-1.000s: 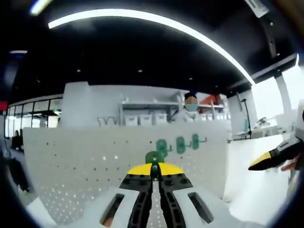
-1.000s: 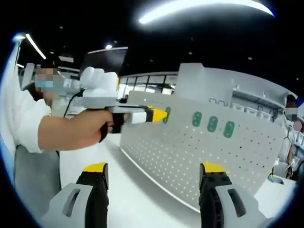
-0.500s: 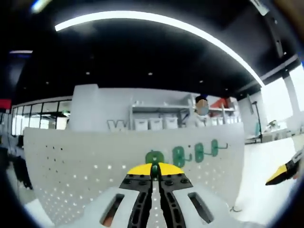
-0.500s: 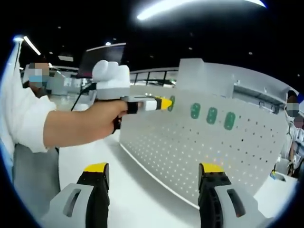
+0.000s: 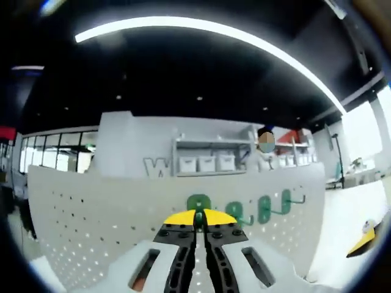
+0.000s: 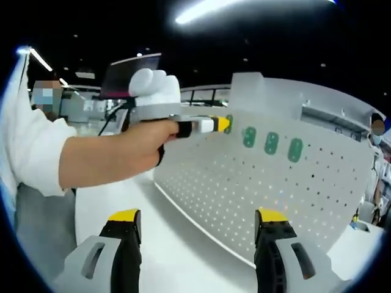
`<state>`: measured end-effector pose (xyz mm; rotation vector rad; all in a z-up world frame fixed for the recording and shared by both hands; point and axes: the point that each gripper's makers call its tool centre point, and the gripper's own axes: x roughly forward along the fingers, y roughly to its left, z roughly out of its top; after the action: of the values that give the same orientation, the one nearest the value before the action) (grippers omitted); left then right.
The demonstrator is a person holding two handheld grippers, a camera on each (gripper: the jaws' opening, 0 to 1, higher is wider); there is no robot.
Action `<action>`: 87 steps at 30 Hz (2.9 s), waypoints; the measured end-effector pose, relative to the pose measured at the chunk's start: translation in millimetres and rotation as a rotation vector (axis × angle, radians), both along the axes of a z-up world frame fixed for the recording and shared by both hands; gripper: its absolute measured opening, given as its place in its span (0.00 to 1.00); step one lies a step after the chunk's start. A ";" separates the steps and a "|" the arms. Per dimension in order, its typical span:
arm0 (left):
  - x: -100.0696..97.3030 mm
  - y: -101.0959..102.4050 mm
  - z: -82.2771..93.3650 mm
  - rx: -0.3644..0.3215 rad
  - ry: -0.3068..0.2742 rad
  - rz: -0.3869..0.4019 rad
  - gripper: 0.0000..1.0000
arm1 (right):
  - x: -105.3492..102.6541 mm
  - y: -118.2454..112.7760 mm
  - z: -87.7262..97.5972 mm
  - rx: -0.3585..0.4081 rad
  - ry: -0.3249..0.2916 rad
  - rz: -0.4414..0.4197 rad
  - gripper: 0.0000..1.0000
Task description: Insert the hook assembly into the mounting plate slot until the hook locks in place.
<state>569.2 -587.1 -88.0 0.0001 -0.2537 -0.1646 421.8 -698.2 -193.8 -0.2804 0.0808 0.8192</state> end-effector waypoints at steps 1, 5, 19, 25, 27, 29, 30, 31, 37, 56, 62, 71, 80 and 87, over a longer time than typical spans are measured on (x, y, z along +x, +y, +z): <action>1.2 1.9 0.2 -0.001 0.000 0.009 0.03 | -0.3 -0.4 -0.4 0.000 0.002 0.001 0.76; 4.2 3.6 2.5 -0.006 -0.002 0.014 0.03 | 0.0 -1.8 -1.7 -0.007 0.007 0.005 0.76; 9.7 3.4 -3.8 0.022 0.019 0.050 0.03 | -1.0 -8.4 -2.4 0.005 0.016 0.011 0.76; 11.8 3.6 -2.4 0.034 0.014 0.058 0.03 | -1.7 -11.1 -1.3 0.004 0.010 0.007 0.76; 11.7 4.0 -3.6 0.036 0.018 0.060 0.03 | -1.2 -11.7 -1.6 0.005 0.011 0.004 0.76; 14.4 5.2 -5.7 0.040 0.024 0.064 0.03 | -1.8 -10.8 -1.0 0.005 0.009 0.005 0.76; 14.8 5.2 -5.8 0.039 0.024 0.063 0.03 | -2.0 -10.5 -0.7 0.005 0.006 0.006 0.76; 15.1 5.3 -5.9 0.038 0.024 0.063 0.03 | -1.9 -10.3 -0.7 0.004 0.007 0.006 0.76; 13.6 3.7 -7.0 0.040 0.022 0.063 0.03 | -2.0 -10.3 -0.6 0.003 0.007 0.004 0.76; 21.9 -1.8 -11.7 0.108 0.006 0.090 0.04 | -1.1 -18.5 -10.6 0.002 0.031 -0.016 0.74; 22.5 -3.1 -11.4 0.153 0.004 0.118 0.04 | -0.4 -18.5 -11.2 0.007 0.035 -0.018 0.74; 23.6 -3.2 -12.7 0.233 0.027 0.158 0.04 | -0.5 -19.1 -13.3 0.010 0.042 -0.024 0.73; 25.5 -2.8 -14.2 0.255 0.029 0.167 0.04 | -2.3 -22.8 -14.0 0.007 0.042 -0.036 0.73; 21.9 -1.9 -14.2 0.199 0.033 0.144 0.05 | -4.3 -24.6 -9.2 0.010 0.031 -0.046 0.73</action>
<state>591.1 -589.0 -102.2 0.2128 -0.2022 -0.0465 417.5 -722.9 -203.0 -0.2557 0.1115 0.7785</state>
